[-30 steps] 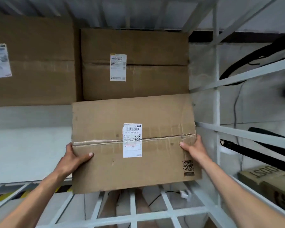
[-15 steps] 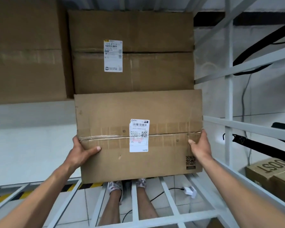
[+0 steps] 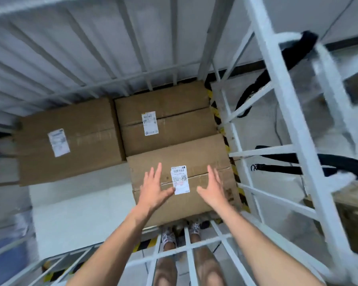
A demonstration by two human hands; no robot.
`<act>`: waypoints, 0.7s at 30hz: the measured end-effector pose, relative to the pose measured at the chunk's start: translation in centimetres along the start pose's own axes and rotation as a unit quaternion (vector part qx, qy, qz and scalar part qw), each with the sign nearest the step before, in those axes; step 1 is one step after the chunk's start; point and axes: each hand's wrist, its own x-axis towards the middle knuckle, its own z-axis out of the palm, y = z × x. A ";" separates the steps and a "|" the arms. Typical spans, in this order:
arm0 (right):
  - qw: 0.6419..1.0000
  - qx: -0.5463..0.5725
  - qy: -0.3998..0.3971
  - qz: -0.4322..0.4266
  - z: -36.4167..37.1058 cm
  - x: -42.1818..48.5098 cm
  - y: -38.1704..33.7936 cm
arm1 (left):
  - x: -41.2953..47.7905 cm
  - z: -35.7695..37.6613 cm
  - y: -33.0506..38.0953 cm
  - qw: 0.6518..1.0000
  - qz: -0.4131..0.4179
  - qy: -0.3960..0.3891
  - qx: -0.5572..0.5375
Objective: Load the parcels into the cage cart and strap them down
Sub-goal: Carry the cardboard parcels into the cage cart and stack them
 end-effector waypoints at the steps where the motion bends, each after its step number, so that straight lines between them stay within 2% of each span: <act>1: 1.000 0.000 0.005 -0.005 -0.6 -1.8 -0.9 | -1.7 -0.7 1.6 0.999 0.019 -0.004 0.030; 4: 0.999 0.015 0.041 -0.016 -3.9 -8.6 -2.7 | -7.7 -3.0 6.1 0.994 0.074 -0.009 0.082; 8: 0.993 0.034 0.110 -0.027 -8.0 -17.5 -2.1 | -14.9 -3.6 10.0 0.991 0.118 -0.026 0.051; 11: 0.982 0.064 0.172 -0.033 -9.8 -23.8 0.3 | -19.2 -2.1 12.6 0.981 0.181 -0.041 0.053; 16: 0.947 0.137 0.291 0.023 -11.5 -34.2 8.7 | -24.8 2.0 18.3 0.947 0.292 -0.076 0.112; 21: 0.894 0.226 0.362 0.140 -9.4 -43.7 20.8 | -32.1 9.0 24.7 0.900 0.379 -0.130 0.171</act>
